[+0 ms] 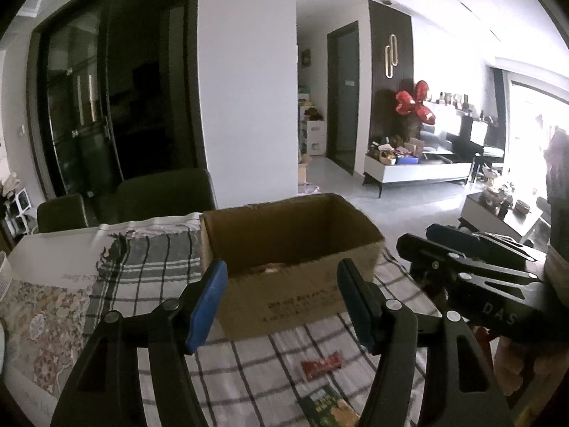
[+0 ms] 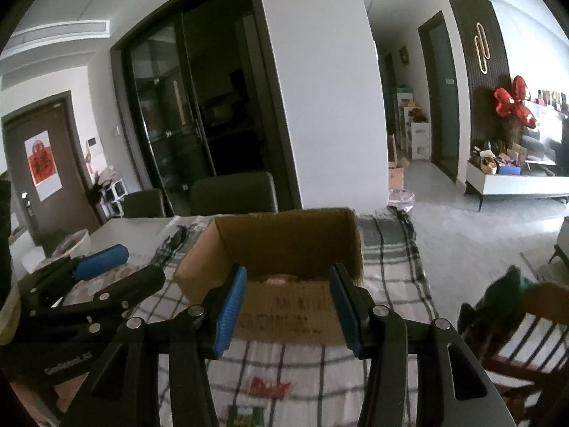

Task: Organize snacks
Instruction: 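Move both open tools back toward the green cracker bag and white stick, then grasp the green cracker bag with the left tool while the right tool grasps the white stick snack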

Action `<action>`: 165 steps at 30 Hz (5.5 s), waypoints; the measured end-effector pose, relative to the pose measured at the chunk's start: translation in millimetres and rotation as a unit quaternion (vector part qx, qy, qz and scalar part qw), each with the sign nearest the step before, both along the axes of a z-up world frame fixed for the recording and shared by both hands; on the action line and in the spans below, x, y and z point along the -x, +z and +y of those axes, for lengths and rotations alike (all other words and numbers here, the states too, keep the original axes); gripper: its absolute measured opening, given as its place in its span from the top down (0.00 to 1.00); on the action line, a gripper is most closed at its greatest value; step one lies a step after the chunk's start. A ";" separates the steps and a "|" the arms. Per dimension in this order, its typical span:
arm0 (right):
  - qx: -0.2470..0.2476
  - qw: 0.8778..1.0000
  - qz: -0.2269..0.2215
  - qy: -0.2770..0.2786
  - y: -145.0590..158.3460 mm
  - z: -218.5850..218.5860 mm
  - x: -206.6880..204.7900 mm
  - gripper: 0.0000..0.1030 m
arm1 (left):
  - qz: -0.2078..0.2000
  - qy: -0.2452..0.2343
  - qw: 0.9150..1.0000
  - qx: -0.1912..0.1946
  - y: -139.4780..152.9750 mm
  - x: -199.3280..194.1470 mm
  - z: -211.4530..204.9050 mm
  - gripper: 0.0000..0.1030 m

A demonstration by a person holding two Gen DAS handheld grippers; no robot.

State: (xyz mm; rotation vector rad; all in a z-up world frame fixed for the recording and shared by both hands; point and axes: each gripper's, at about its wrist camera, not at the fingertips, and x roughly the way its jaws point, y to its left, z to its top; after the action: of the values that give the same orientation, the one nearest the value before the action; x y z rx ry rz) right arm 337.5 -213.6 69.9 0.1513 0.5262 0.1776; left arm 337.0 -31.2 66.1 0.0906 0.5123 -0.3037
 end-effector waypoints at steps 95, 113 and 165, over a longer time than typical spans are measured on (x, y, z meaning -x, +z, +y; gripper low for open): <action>-0.069 0.972 0.183 -0.134 -159.8 -12.1 91.0 0.80 | 0.208 0.011 0.978 -0.010 -175.0 21.6 -33.8 0.77; -0.068 0.972 0.191 -0.115 -162.4 -14.3 88.0 0.80 | 0.230 0.019 0.972 -0.043 -192.1 16.3 -52.8 0.46; -0.019 0.973 0.220 -0.069 -181.0 -9.6 53.2 0.71 | 0.179 0.015 0.984 0.008 -150.7 35.0 -29.2 0.54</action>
State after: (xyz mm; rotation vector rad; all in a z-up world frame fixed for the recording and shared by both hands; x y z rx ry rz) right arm 284.4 -223.1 -111.1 0.2663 0.9513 0.0155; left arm 302.0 -60.3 -84.6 0.0112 0.8662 -0.2952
